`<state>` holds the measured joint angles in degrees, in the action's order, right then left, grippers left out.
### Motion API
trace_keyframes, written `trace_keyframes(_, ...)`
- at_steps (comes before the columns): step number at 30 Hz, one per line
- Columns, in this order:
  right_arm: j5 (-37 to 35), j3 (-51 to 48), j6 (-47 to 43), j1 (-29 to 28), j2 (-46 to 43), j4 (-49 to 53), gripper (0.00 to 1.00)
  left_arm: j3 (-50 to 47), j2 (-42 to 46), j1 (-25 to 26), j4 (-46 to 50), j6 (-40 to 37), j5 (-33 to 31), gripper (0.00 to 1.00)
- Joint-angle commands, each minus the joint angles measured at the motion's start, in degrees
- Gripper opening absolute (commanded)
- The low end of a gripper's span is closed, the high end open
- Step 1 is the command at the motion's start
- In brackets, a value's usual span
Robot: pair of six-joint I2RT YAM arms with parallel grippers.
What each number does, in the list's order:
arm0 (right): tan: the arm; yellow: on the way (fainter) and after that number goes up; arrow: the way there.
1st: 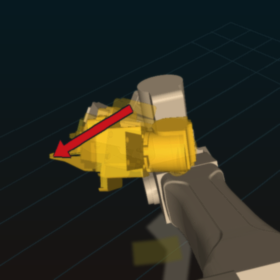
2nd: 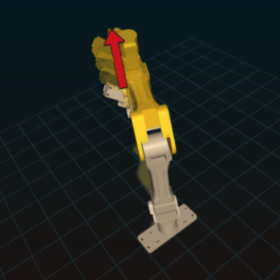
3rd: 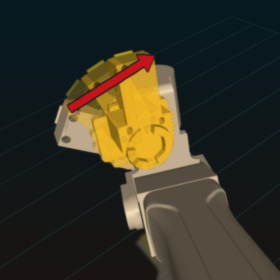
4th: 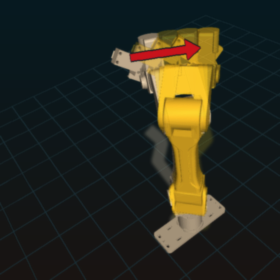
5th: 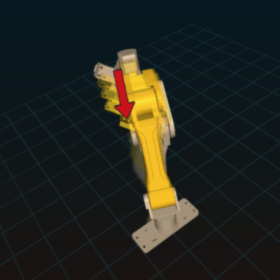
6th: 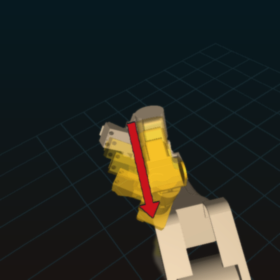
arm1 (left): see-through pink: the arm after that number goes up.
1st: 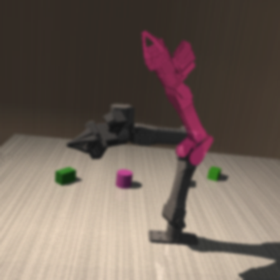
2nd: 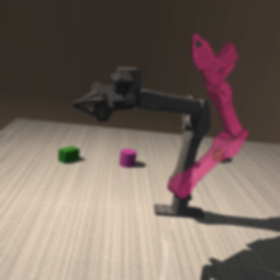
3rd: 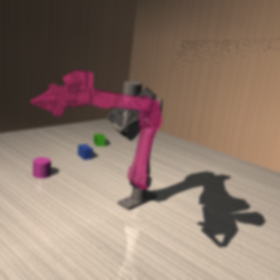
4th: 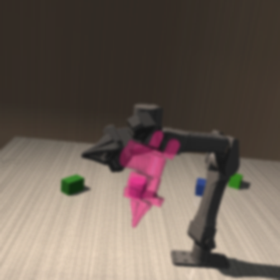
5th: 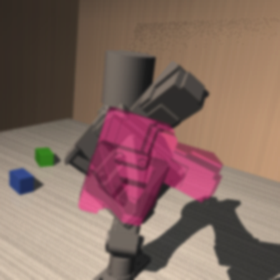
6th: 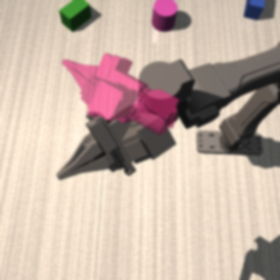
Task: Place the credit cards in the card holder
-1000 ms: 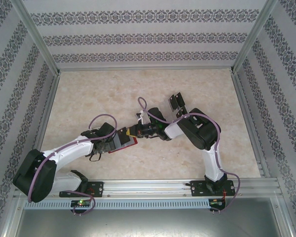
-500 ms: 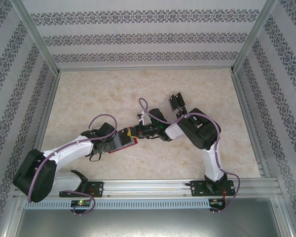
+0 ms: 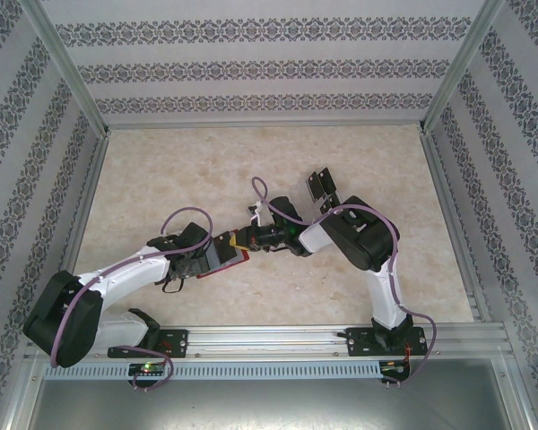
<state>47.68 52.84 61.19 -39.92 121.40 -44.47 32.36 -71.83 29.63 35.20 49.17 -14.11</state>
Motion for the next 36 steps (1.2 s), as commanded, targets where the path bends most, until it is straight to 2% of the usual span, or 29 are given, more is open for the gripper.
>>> trace_keyframes(1,0.24,-0.31,0.03,-0.64,0.93,-1.94,0.00,-1.00,0.37,0.17,2.92,0.73,-1.06,1.00)
trace_keyframes(7,-3.73,-3.97,0.71,1.28,-0.36,-1.91,0.00,0.80,-2.73,-0.88,0.12,0.13,-0.25,1.00)
trace_keyframes(20,-9.36,-11.49,-0.63,3.23,-5.45,-0.03,0.00,10.25,-13.84,-1.02,-4.20,-7.11,0.57,1.00)
trace_keyframes(26,-9.36,-11.63,-0.13,3.27,-7.45,-0.27,0.00,11.96,-9.03,-1.06,-0.98,-8.25,-0.84,1.00)
trace_keyframes(30,-9.18,-10.84,0.59,3.29,-7.93,-0.44,0.00,12.28,-5.00,-1.05,-1.77,-9.18,0.68,1.00)
trace_keyframes(36,-9.12,-10.26,1.45,3.21,-8.28,-0.97,0.00,11.68,-8.35,-1.06,-6.73,-10.48,4.43,1.00)
